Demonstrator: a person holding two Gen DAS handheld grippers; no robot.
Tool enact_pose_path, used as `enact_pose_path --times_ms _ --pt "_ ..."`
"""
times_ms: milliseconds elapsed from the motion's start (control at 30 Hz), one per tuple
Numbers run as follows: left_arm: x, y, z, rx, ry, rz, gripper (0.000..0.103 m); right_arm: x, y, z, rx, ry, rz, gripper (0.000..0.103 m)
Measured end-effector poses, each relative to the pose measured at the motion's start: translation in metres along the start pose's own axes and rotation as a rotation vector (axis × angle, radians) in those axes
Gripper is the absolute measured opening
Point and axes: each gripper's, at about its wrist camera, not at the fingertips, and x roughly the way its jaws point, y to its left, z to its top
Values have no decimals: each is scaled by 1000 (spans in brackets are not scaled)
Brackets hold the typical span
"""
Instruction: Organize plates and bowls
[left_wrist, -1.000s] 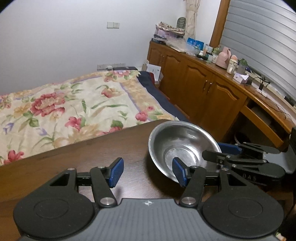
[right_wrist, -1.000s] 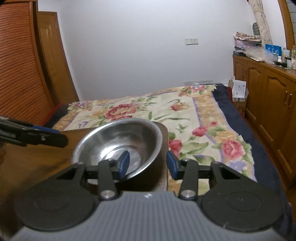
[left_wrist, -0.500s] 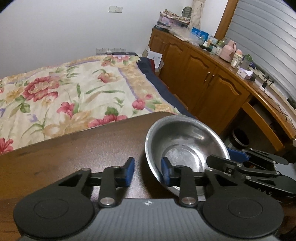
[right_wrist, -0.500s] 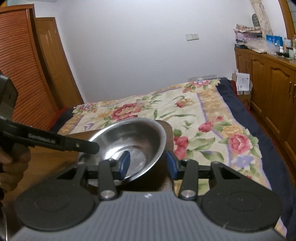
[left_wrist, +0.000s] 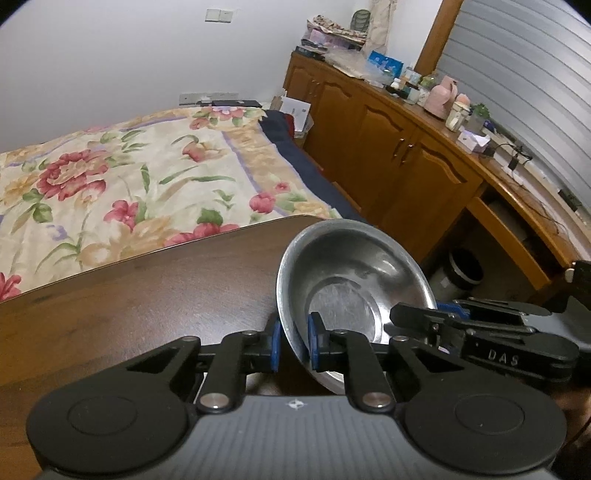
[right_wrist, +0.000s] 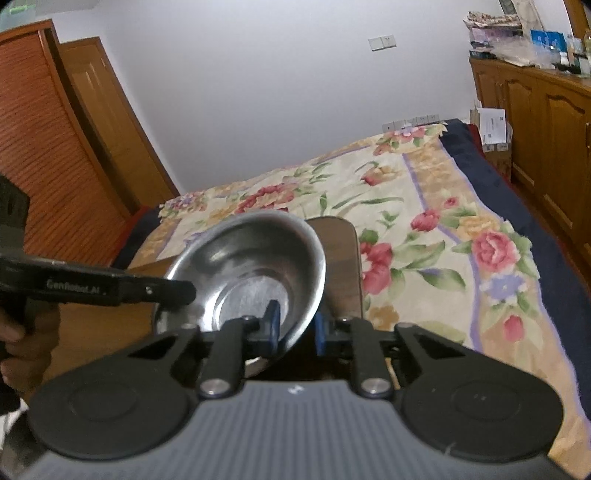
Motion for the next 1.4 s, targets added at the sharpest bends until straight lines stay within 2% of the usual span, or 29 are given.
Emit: enact_pose_path --times_ms 767,1400 --pt "-82 -29 -17 43 -93 -30 17 -65 36 10 -43 -47 -4 20" --pt "-159 -22 -61 39 -152 -20 17 -92 87 -10 -69 -61 35 20"
